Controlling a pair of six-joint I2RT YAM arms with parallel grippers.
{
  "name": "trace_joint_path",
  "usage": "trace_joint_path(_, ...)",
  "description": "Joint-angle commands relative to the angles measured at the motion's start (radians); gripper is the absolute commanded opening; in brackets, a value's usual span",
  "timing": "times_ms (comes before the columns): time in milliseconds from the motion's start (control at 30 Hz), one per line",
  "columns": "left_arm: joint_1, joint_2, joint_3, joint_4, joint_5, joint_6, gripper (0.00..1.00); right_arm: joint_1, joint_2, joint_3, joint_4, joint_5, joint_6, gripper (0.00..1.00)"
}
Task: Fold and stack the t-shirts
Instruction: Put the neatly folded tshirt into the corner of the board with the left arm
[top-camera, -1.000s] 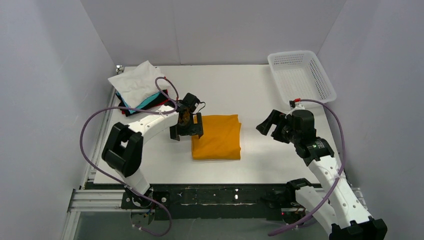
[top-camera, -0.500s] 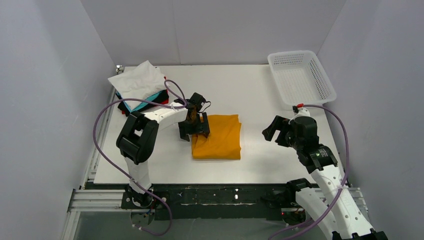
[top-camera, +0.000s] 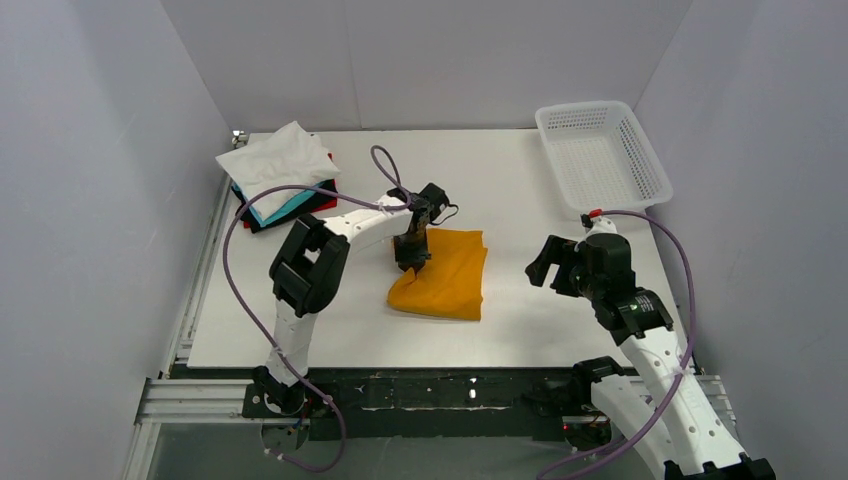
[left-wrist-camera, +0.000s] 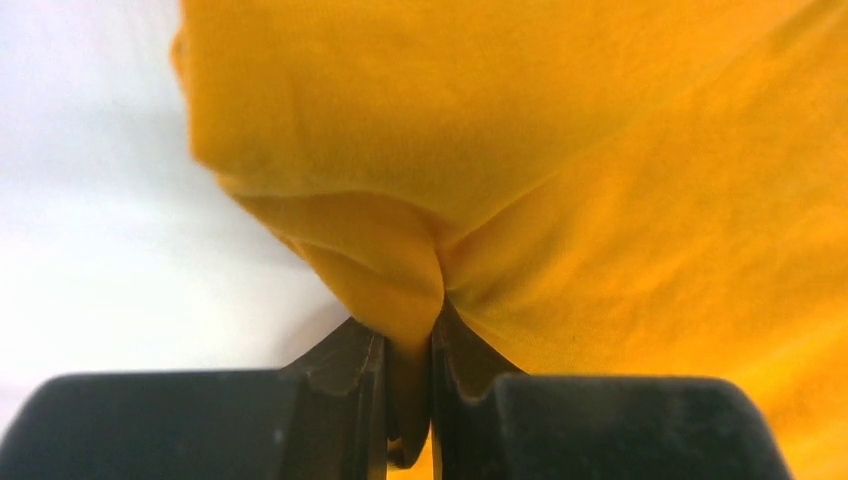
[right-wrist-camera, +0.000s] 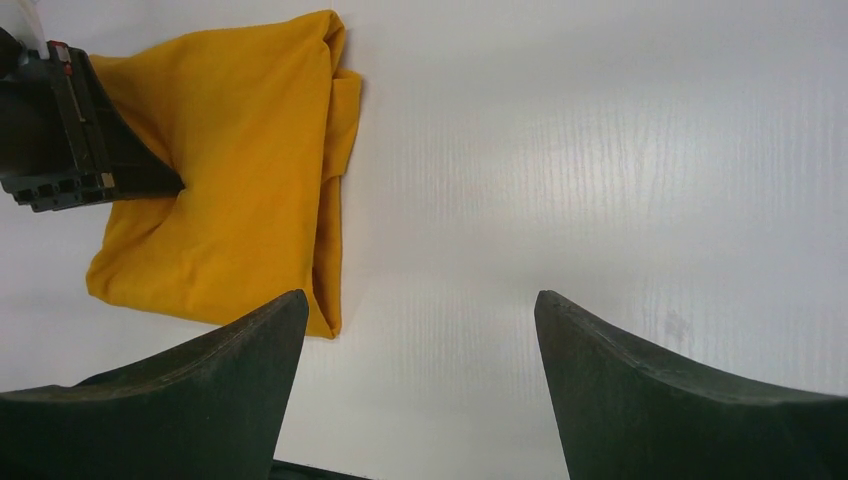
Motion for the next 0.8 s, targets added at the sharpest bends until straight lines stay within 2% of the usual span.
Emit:
trace_joint_path(0, -0.003, 0.066, 0.104, -0.331, -0.342, 0.045, 0.0, -0.004, -0.024, -0.012, 0.02, 0.015, -0.017, 0.92)
trace_joint_path(133, 0.003, 0.073, 0.266, -0.5, -0.547, 0.063, 0.0, -0.004, -0.023, -0.009, 0.019, 0.017, -0.018, 0.91)
trace_joint_path(233, 0.021, 0.09, 0.376, -0.576, -0.606, 0.109, 0.0, -0.004, -0.021, -0.003, 0.014, 0.024, -0.02, 0.91)
trace_joint_path(467, 0.094, 0.05, 0.468, -0.558, -0.599, 0.23, 0.0, -0.004, -0.042, -0.001, 0.01, 0.049, -0.024, 0.9)
trace_joint_path(767, 0.182, -0.009, 0.538, -0.478, -0.499, 0.416, 0.0, -0.004, -0.057, -0.016, 0.015, 0.09, -0.016, 0.89)
